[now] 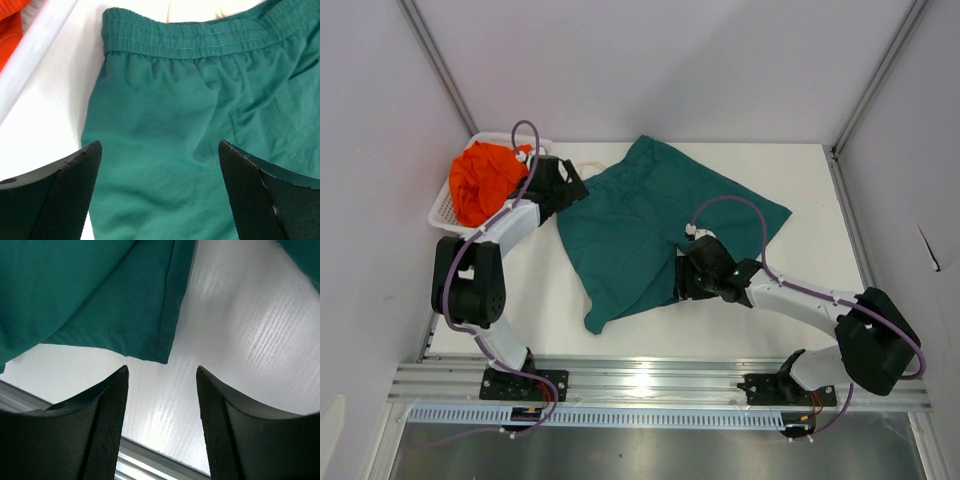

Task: Fold and stack the shorts
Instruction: Flatten the shorts out

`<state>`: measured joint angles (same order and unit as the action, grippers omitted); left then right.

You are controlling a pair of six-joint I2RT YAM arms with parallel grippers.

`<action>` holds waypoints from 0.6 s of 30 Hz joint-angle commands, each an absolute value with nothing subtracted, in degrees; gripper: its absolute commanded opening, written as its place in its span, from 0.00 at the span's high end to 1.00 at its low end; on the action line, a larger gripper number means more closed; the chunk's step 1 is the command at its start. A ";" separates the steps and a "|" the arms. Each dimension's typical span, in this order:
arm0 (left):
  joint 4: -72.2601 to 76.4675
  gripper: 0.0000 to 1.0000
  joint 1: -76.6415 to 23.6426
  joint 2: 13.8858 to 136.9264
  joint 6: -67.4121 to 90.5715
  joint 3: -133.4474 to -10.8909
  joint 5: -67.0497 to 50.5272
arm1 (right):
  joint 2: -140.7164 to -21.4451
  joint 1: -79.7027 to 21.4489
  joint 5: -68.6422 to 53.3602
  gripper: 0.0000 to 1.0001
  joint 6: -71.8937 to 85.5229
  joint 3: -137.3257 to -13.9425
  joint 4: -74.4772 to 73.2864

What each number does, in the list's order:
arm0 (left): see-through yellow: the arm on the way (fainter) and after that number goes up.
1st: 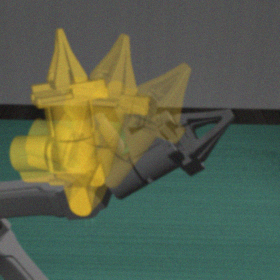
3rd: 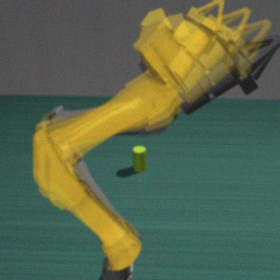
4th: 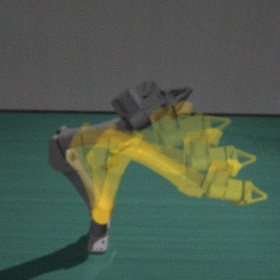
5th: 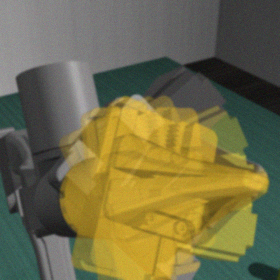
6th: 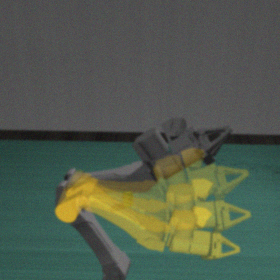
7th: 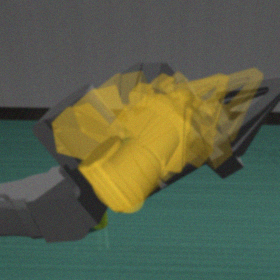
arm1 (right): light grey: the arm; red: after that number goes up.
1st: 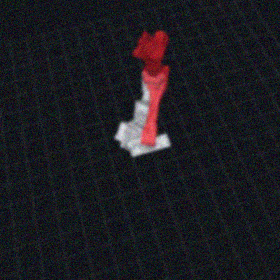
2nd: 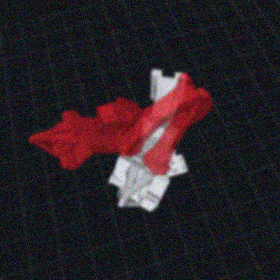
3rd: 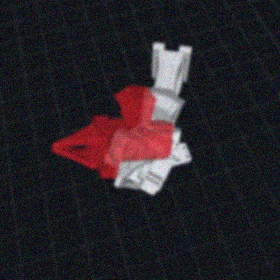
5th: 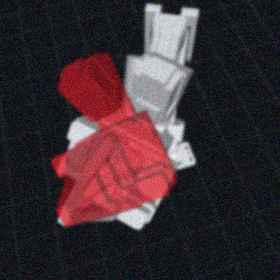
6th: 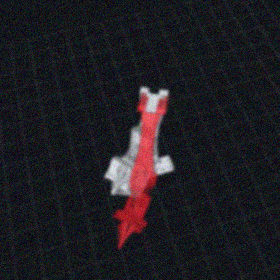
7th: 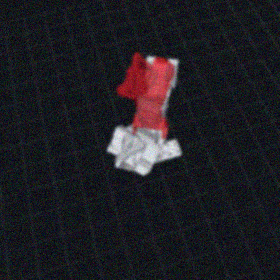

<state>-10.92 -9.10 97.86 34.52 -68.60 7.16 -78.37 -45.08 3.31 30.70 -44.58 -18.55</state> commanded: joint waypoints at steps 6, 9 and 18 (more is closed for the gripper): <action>-7.56 0.01 -7.38 98.52 32.78 -66.97 5.89 | -84.55 -46.58 4.22 0.43 31.02 -46.67 -15.47; -6.95 0.01 -6.77 99.14 32.87 -66.71 5.10 | -86.83 -46.67 4.04 0.45 30.85 -47.28 -14.51; -5.36 0.01 -4.75 100.90 32.43 -66.53 3.25 | -84.56 -45.71 7.20 1.00 31.82 -45.71 -18.72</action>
<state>-7.81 -5.45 100.09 33.93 -66.94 4.73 -87.94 -46.28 4.43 31.38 -45.28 -17.02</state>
